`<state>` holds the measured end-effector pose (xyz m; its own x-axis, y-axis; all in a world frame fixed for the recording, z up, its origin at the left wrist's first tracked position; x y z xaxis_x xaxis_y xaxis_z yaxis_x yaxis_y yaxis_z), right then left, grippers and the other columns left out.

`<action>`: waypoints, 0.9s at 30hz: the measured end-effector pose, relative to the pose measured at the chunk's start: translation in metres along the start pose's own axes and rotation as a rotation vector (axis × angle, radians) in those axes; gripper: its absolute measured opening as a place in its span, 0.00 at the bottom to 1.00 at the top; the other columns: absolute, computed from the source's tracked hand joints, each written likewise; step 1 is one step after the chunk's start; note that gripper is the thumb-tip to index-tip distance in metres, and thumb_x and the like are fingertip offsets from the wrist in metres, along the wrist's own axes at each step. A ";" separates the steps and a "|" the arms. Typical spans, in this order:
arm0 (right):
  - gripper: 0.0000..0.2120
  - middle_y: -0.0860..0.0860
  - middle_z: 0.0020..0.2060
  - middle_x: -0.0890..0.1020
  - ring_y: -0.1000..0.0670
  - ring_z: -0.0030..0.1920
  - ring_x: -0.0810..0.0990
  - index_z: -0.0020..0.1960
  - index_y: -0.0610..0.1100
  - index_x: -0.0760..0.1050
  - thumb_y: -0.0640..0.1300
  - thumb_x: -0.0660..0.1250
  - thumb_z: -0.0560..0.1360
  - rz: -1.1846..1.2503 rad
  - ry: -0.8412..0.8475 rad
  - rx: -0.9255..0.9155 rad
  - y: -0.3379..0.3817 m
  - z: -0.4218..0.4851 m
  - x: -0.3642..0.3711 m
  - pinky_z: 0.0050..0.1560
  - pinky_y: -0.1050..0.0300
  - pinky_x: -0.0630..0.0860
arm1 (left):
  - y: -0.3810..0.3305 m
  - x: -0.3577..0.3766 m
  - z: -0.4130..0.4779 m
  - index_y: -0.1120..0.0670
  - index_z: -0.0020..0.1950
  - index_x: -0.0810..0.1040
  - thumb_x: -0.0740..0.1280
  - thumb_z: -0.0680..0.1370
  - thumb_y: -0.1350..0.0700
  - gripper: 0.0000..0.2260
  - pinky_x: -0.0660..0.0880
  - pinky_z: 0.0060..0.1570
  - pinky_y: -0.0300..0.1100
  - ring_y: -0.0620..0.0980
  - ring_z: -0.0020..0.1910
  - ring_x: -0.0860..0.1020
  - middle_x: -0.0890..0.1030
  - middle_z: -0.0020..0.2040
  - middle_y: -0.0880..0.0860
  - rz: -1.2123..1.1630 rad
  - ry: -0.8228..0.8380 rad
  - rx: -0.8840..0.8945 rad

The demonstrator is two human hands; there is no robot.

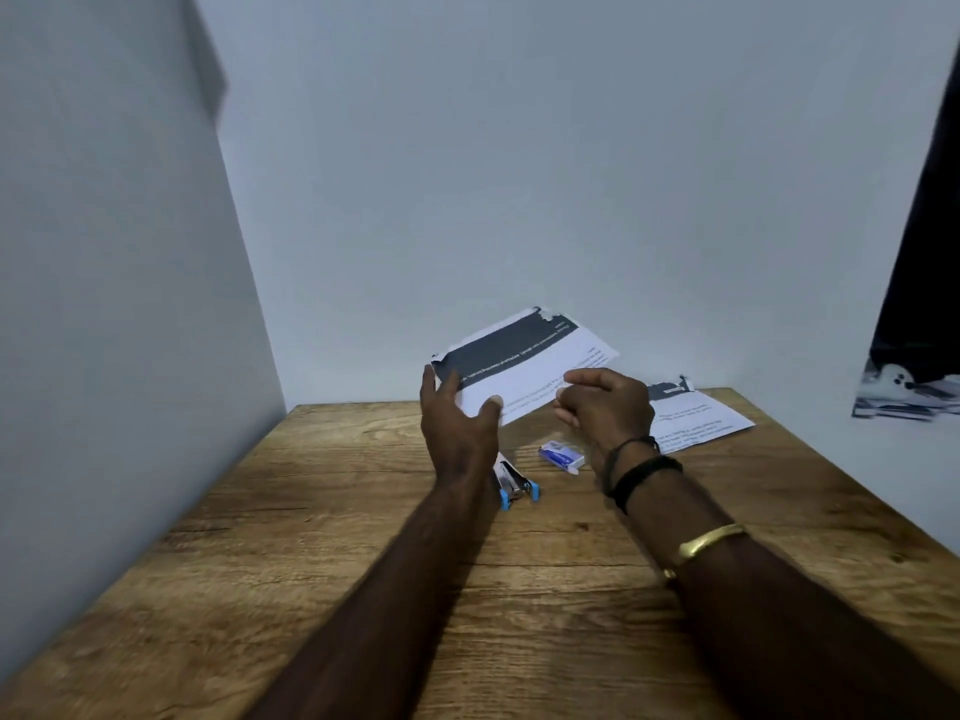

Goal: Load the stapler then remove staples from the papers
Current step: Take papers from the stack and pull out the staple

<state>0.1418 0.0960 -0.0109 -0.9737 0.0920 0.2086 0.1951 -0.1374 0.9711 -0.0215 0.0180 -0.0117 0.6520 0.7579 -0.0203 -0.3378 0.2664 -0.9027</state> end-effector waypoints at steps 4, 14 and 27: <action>0.12 0.45 0.39 0.87 0.51 0.34 0.87 0.41 0.46 0.85 0.29 0.74 0.67 -0.037 -0.124 -0.033 0.006 0.014 -0.034 0.35 0.59 0.83 | -0.014 0.035 -0.013 0.61 0.75 0.70 0.80 0.70 0.56 0.36 0.67 0.66 0.37 0.47 0.74 0.69 0.59 0.82 0.53 0.127 0.171 0.103; 0.12 0.57 0.33 0.83 0.57 0.31 0.84 0.46 0.46 0.87 0.33 0.74 0.65 -0.303 -0.310 -0.057 0.005 0.047 -0.109 0.46 0.58 0.85 | -0.021 0.113 -0.036 0.55 0.67 0.73 0.81 0.63 0.63 0.34 0.67 0.37 0.21 0.42 0.52 0.75 0.76 0.60 0.46 0.200 0.386 0.095; 0.10 0.44 0.55 0.86 0.38 0.60 0.82 0.51 0.45 0.86 0.39 0.69 0.73 -0.634 -0.372 0.057 -0.008 0.075 -0.134 0.57 0.52 0.78 | 0.003 0.163 -0.044 0.55 0.61 0.76 0.83 0.62 0.50 0.32 0.73 0.55 0.42 0.54 0.60 0.76 0.74 0.63 0.53 0.523 0.596 0.107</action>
<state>0.2797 0.1583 -0.0376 -0.7992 0.4663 -0.3793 -0.3762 0.1041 0.9207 0.1134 0.1158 -0.0367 0.6342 0.3623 -0.6831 -0.7435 0.0431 -0.6674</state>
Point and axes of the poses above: each hand's wrist, its own z-axis towards the middle knuckle, its own x-axis out of the palm, y = z × x, the point moved 4 cm from there along z, towards the middle knuckle
